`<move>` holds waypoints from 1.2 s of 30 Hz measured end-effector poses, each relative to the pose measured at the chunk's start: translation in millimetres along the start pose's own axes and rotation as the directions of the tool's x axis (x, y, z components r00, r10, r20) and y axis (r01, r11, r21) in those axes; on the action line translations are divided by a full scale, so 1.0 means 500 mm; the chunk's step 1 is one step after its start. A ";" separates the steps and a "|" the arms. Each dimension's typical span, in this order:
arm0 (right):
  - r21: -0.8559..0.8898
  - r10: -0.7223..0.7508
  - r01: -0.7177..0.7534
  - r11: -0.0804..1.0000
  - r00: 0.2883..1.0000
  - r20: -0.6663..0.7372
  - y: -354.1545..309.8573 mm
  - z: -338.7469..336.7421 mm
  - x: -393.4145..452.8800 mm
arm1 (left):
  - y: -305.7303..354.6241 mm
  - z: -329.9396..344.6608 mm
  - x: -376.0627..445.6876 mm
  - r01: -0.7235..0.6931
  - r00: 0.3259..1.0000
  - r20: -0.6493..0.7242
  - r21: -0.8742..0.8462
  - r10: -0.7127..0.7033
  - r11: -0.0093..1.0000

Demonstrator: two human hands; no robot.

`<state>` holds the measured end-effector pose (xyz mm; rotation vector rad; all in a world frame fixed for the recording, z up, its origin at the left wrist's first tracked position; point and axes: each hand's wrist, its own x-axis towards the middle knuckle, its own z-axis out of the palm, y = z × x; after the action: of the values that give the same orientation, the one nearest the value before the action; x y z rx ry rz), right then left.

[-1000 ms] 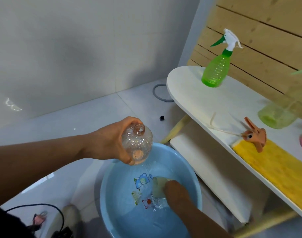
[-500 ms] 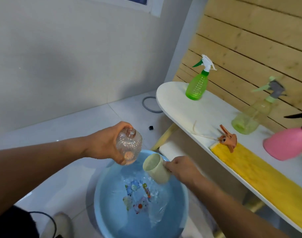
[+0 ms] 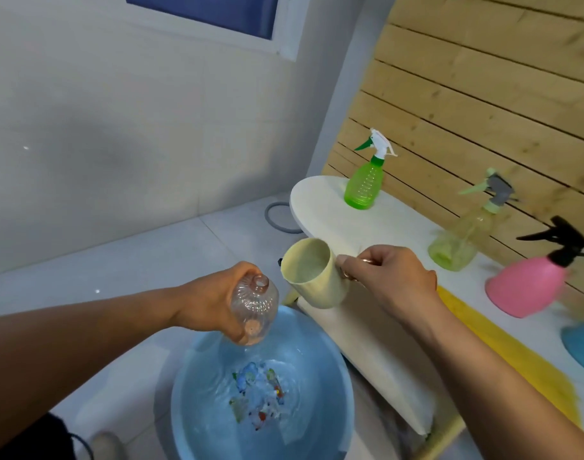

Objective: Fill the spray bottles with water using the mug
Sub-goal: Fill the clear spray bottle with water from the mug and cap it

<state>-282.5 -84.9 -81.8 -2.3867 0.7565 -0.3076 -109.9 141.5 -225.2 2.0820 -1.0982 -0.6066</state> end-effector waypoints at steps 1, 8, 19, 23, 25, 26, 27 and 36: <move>0.007 -0.009 0.009 1.000 1.000 -0.017 -0.004 0.000 0.000 | 0.006 0.004 0.003 -0.006 1.000 0.005 -0.001 0.006 1.000; -0.067 -0.109 0.102 0.992 0.988 -0.105 -0.015 0.004 -0.011 | 0.041 0.023 0.016 -0.004 1.000 0.029 -0.020 0.005 1.000; -0.158 -0.246 0.222 0.962 0.958 -0.149 -0.013 0.008 -0.020 | 0.057 0.024 0.016 -0.002 1.000 0.025 -0.001 0.002 1.000; -0.187 -0.272 0.241 0.952 0.949 -0.162 -0.013 0.011 -0.020 | 0.059 0.021 0.016 0.003 1.000 0.021 0.004 -0.003 1.000; -0.202 -0.284 0.250 0.947 0.946 -0.159 -0.013 0.012 -0.020 | 0.059 0.022 0.017 0.004 1.000 0.019 0.007 -0.004 1.000; -0.208 -0.288 0.253 0.945 0.944 -0.159 -0.013 0.012 -0.020 | 0.059 0.022 0.017 0.004 1.000 0.019 0.009 -0.004 1.000; -0.212 -0.290 0.254 0.944 0.943 -0.161 -0.013 0.012 -0.019 | 0.060 0.022 0.017 0.004 1.000 0.019 0.013 -0.004 1.000; -0.230 -0.332 0.288 0.929 0.926 -0.180 -0.013 0.011 -0.023 | 0.061 0.021 0.017 -0.001 1.000 0.027 0.048 0.000 0.999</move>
<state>-286.7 -71.6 -82.6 -2.6978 0.5164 -0.6611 -128.4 118.0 -209.6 2.1197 -1.1387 -0.6149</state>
